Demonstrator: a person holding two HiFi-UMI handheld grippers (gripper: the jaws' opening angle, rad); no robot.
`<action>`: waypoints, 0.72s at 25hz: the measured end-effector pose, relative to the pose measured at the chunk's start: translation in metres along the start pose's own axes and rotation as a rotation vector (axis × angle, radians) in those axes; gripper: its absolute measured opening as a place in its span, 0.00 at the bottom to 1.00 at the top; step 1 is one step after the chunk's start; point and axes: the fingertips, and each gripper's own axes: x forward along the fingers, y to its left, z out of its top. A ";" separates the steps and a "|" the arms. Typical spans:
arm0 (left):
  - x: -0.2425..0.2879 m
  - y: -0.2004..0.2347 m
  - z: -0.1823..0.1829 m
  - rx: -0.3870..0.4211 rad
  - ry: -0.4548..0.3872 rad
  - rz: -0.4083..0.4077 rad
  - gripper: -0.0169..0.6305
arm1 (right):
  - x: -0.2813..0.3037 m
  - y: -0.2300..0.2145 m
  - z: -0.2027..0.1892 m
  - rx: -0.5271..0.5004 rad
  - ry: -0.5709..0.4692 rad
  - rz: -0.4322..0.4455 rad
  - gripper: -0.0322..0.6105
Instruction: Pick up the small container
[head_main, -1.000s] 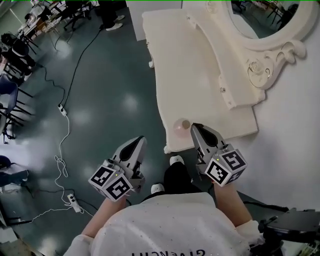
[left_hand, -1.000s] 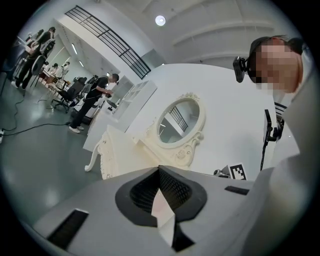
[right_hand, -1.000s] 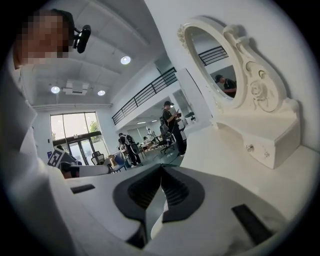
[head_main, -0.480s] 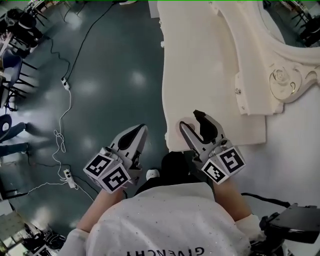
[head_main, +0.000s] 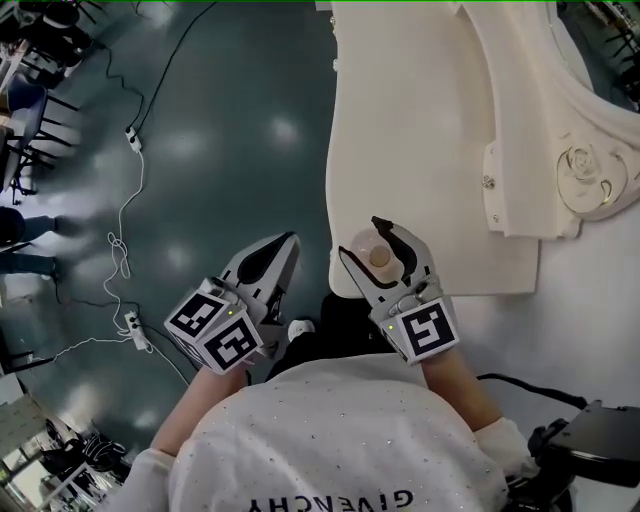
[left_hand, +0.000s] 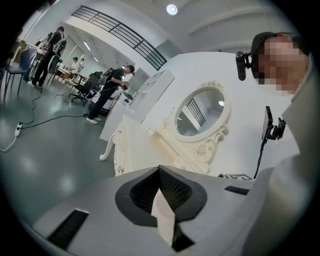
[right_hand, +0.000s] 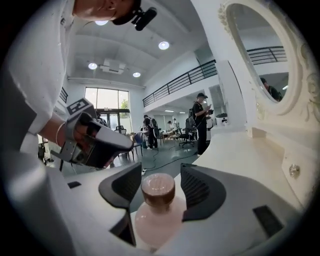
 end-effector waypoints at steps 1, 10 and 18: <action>0.002 0.000 0.000 0.000 0.002 0.002 0.03 | 0.002 0.000 -0.002 -0.028 0.013 0.000 0.43; 0.004 0.004 0.002 -0.004 0.010 0.049 0.03 | 0.009 -0.006 -0.016 -0.112 0.065 0.023 0.41; 0.005 0.005 0.010 -0.004 -0.006 0.067 0.03 | 0.019 -0.007 -0.011 -0.138 0.060 0.063 0.39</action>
